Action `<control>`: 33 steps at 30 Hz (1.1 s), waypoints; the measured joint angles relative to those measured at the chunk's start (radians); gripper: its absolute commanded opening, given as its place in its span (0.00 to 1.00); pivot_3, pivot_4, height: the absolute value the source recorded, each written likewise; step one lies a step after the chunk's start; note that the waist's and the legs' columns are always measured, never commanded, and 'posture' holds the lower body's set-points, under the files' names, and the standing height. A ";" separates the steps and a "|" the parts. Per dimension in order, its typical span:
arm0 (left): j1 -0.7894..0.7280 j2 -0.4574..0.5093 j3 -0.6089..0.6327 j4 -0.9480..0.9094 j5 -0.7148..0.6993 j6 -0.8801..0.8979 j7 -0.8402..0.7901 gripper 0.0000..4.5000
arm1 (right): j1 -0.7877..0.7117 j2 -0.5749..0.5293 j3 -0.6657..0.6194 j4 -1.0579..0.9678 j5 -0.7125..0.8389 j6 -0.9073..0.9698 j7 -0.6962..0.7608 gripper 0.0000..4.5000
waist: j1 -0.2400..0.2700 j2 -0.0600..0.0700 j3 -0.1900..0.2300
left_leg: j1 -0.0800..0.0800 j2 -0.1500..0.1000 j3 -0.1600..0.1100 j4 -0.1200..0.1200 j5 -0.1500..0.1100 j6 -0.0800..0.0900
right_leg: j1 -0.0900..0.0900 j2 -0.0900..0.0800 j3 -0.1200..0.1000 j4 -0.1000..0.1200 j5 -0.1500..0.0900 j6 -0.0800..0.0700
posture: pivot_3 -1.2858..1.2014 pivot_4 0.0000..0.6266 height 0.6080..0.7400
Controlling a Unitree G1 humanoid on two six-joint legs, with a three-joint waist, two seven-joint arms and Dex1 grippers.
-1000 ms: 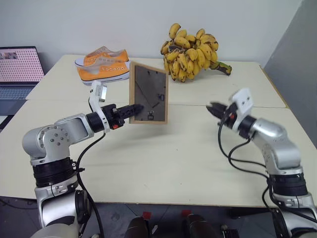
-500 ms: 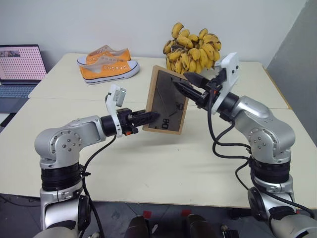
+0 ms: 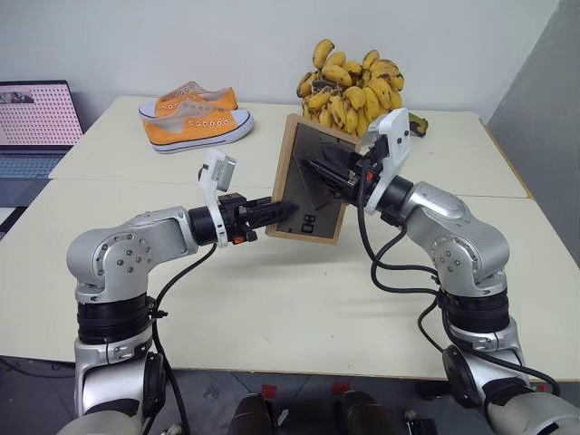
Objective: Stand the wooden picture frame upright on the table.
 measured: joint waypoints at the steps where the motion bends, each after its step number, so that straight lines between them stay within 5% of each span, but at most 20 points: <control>1: -0.001 0.000 -0.001 0.003 0.000 -0.003 -0.001 0.29 | 0.000 0.003 0.000 0.000 0.000 -0.002 -0.003 0.53 | 0.000 0.000 0.000 | -0.001 0.000 0.000 0.000 0.000 0.000 | -0.001 0.000 0.000 0.000 0.000 0.000 | 0.52 0.24 1.00; 19: -0.095 0.016 -0.066 0.225 0.087 -0.140 -0.066 0.29 | 0.026 -0.010 -0.026 -0.096 0.022 0.061 -0.066 0.53 | 0.001 0.000 0.000 | -0.004 0.000 0.000 0.000 0.000 0.000 | -0.004 0.000 -0.001 0.001 0.000 0.000 | 0.52 0.24 1.00; 33: -0.113 0.013 -0.078 0.223 0.076 -0.138 -0.063 0.29 | 0.038 -0.058 0.002 -0.077 -0.032 0.003 -0.040 0.53 | 0.001 0.000 0.000 | -0.004 0.000 0.000 0.000 0.000 0.000 | -0.004 0.000 -0.001 0.001 0.000 0.000 | 0.52 0.24 1.00</control>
